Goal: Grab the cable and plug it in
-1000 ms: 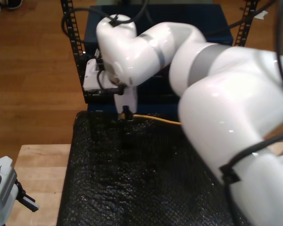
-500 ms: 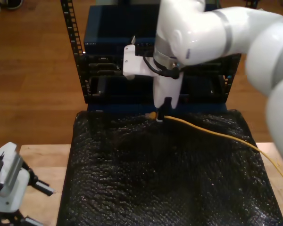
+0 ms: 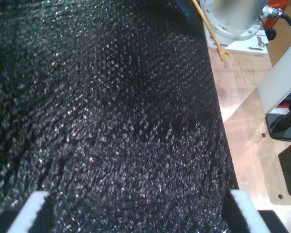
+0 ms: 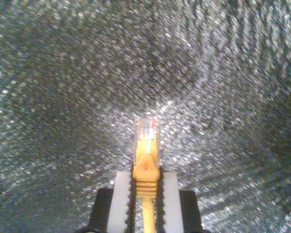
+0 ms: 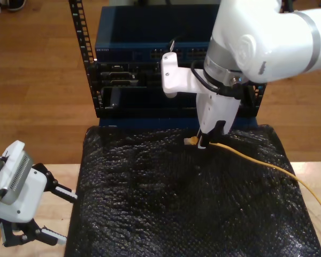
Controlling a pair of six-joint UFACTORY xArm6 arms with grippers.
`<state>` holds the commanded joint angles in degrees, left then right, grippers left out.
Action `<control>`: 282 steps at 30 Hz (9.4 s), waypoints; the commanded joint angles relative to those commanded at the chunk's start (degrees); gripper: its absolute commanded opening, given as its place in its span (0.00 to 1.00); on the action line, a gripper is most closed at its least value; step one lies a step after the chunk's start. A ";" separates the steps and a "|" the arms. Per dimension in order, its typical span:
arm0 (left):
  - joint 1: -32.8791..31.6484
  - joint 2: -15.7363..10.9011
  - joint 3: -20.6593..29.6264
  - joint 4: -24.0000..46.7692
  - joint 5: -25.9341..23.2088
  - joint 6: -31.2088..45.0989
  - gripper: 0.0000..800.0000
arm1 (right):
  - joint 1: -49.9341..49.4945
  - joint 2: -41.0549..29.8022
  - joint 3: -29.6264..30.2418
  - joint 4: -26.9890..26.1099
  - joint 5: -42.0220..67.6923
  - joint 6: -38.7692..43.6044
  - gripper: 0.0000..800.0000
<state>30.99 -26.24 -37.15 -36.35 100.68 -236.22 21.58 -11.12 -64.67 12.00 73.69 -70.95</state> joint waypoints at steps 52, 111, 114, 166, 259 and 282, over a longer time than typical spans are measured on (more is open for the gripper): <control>-24.70 5.80 -6.68 -34.20 -12.22 -11.87 0.89 | -4.92 -9.41 1.93 15.91 6.42 -2.90 0.00; -24.97 5.80 -5.63 -34.11 -11.52 -11.87 0.33 | -2.29 -4.57 0.35 15.91 3.69 -2.73 0.00; -25.32 5.80 -5.54 -34.11 -11.43 -11.96 0.29 | -2.02 -4.57 0.35 15.91 3.69 -2.73 0.00; -25.05 8.88 -4.92 -34.29 -5.89 -18.29 0.00 | -2.46 -6.95 -0.79 15.65 3.78 -3.43 1.00; -12.31 28.57 -11.08 -46.68 36.31 -39.21 0.01 | 19.34 -33.14 24.44 15.74 -41.76 -22.24 0.74; -11.87 29.01 -10.99 -46.68 36.84 -39.82 0.01 | 19.34 -33.32 24.97 16.18 -41.76 -21.71 0.48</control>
<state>19.12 2.77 -48.14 -83.03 137.52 -276.04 40.92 -44.44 -39.70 28.18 31.93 -92.66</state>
